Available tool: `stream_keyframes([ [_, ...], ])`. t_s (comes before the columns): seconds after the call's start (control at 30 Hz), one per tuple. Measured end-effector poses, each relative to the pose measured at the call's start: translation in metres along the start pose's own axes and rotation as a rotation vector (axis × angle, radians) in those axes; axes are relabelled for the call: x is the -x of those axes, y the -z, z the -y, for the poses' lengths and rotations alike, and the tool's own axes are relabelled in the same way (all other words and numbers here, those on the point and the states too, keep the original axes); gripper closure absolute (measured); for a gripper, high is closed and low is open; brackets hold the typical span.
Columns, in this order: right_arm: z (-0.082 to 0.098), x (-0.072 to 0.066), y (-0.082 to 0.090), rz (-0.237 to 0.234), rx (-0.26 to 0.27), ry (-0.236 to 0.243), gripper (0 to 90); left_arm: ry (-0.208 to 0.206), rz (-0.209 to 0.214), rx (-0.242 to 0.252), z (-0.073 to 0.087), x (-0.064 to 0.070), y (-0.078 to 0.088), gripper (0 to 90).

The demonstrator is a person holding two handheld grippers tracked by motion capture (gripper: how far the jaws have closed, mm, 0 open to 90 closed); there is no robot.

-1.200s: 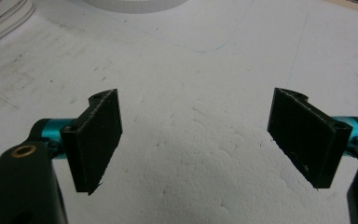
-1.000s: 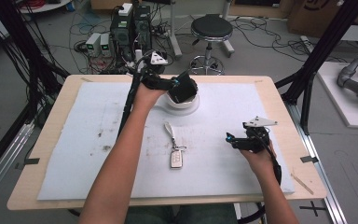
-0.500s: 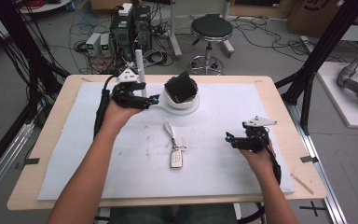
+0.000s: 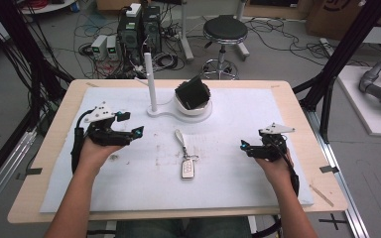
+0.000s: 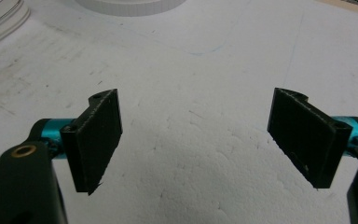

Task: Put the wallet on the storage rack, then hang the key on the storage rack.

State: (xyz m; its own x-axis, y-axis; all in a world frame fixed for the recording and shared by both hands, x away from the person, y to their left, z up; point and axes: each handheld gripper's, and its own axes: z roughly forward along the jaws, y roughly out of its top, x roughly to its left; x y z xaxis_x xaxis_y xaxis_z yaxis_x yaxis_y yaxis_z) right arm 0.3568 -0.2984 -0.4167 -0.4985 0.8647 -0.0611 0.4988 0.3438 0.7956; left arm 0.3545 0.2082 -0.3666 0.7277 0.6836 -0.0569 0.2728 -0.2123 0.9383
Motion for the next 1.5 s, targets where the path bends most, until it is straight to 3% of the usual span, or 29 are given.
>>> stream_keyframes([
  [0.07, 0.000, 0.000, 0.000, -0.001, 0.002, 0.006, 17.9, 0.009, -0.010, -0.010, 0.002, -0.003, 0.003, 22.3],
  [0.13, 0.000, -0.001, -0.001, 0.002, -0.002, 0.010, 17.9, 0.009, -0.014, 0.013, 0.003, -0.005, 0.005, 21.9],
  [0.3, -0.002, -0.002, -0.006, 0.002, -0.005, 0.005, 17.9, 0.018, 0.007, -0.003, 0.012, -0.010, 0.002, 20.7],
  [0.43, -0.004, -0.002, -0.007, 0.007, 0.005, 0.003, 17.9, 0.023, 0.006, 0.020, 0.011, -0.014, 0.007, 19.7],
  [0.77, -0.007, -0.010, -0.006, 0.011, 0.002, 0.017, 17.9, 0.031, -0.031, 0.055, 0.007, -0.023, 0.021, 18.9],
  [1.07, -0.015, -0.016, -0.009, -0.005, 0.020, 0.023, 17.9, 0.030, -0.049, 0.042, 0.013, -0.023, 0.035, 18.9],
  [1.23, -0.030, -0.028, -0.015, -0.040, 0.061, 0.019, 17.9, 0.039, -0.067, 0.036, 0.021, -0.024, 0.047, 18.9],
  [1.37, -0.044, -0.045, -0.021, -0.066, 0.061, 0.066, 17.9, 0.054, -0.090, 0.031, 0.026, -0.027, 0.053, 18.9],
  [1.5, -0.053, -0.063, -0.025, -0.096, 0.068, 0.083, 17.9, 0.062, -0.096, 0.035, 0.026, -0.028, 0.055, 18.9],
])
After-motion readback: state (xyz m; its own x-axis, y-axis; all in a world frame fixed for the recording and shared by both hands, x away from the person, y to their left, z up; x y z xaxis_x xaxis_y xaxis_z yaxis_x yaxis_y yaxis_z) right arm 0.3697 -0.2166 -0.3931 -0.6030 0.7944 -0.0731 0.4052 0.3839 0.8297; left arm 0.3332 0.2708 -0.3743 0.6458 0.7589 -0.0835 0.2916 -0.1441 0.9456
